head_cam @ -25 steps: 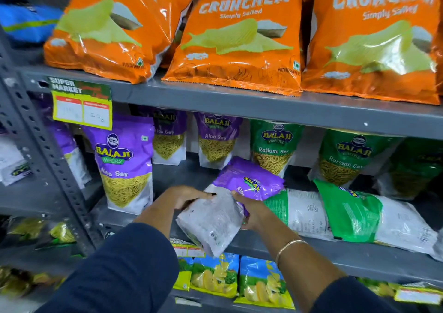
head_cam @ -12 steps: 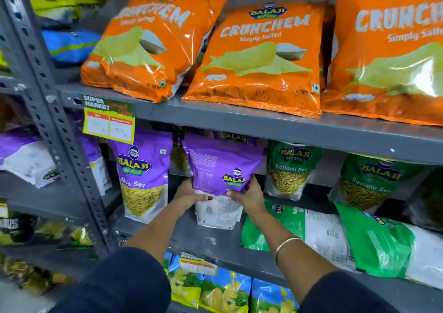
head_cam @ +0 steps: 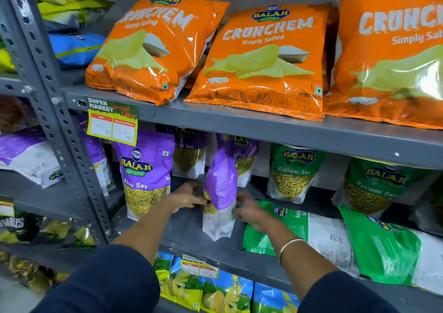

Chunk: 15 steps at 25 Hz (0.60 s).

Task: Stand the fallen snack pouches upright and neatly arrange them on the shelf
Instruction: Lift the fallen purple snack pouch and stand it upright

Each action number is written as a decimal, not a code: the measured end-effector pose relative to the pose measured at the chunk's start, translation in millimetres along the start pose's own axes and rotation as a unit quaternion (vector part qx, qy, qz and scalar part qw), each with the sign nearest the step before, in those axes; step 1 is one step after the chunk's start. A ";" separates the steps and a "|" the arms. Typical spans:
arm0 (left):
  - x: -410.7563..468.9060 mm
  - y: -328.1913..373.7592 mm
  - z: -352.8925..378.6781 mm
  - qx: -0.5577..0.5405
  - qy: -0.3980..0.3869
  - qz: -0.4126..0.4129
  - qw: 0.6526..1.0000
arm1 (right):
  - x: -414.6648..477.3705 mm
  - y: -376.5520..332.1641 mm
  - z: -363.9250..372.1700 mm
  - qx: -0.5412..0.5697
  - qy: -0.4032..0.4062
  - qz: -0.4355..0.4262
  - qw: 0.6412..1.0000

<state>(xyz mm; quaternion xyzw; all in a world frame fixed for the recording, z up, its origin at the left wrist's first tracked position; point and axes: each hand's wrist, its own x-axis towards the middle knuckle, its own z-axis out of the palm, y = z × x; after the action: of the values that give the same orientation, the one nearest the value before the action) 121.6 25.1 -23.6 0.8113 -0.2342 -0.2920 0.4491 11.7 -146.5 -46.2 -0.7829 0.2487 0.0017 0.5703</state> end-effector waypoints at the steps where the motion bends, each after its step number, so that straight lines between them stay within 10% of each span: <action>1: 1.6 2.3 6.1 0.000 0.014 0.025 1.000 | 1.7 1.7 1.3 -0.056 -0.032 -0.012 0.998; 4: 4.9 7.4 22.8 -0.024 0.013 0.048 0.998 | -3.0 2.2 8.4 -0.146 -0.045 -0.049 0.987; 11: -12.6 12.2 -12.3 -0.030 -0.114 -0.030 0.993 | 4.1 6.9 -19.2 0.018 -0.009 -0.098 0.995; 15: -10.0 7.7 -1.1 -0.026 -0.020 -0.016 0.999 | 7.4 2.7 -22.4 -0.010 -0.006 -0.094 0.996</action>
<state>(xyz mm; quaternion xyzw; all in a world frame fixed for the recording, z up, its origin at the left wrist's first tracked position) 114.3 28.4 -13.9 0.7967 -0.2227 -0.3215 0.4608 10.9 -170.0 -42.9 -0.8086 0.1710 -0.0447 0.5611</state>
